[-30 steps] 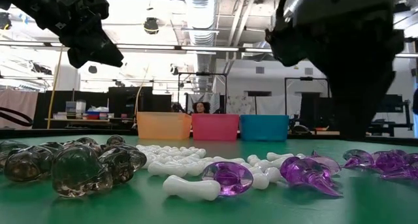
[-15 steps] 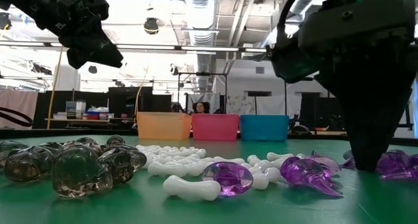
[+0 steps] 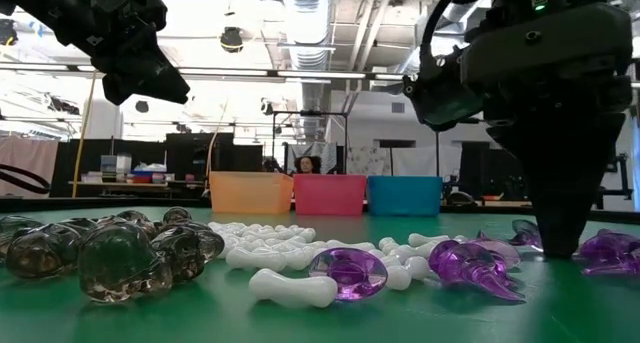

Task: Sort Halloween decoration
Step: Put the violet witch hat toy into the red bin

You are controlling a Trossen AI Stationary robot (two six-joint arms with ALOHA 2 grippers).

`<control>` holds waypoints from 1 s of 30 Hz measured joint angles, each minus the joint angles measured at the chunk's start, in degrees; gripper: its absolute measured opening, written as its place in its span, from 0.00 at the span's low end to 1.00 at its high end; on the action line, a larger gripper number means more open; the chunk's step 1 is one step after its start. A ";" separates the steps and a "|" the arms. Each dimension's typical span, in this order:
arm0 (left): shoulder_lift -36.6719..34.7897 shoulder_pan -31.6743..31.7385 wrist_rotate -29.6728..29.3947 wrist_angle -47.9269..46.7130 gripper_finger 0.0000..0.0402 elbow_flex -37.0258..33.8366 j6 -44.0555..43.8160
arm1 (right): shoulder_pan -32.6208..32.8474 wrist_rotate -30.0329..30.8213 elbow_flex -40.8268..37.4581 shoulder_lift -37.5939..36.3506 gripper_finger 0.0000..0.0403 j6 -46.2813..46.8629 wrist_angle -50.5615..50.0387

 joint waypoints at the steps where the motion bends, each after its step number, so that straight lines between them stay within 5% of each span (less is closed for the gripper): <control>1: 0.00 -0.01 0.01 0.00 0.25 0.00 0.00 | -0.36 -0.03 0.08 -0.11 0.05 -0.93 -0.01; 13: 0.00 -0.01 0.02 -0.04 0.25 0.00 0.02 | -11.65 5.05 6.33 -1.42 0.04 -20.95 -3.69; 22: 0.01 -0.01 0.04 -0.60 0.25 0.00 0.07 | -29.10 13.31 12.84 -1.49 0.04 -40.61 -3.09; 30: 0.01 -0.02 0.01 -0.61 0.25 0.00 -0.07 | -44.90 13.99 16.13 -1.52 0.05 -48.42 4.07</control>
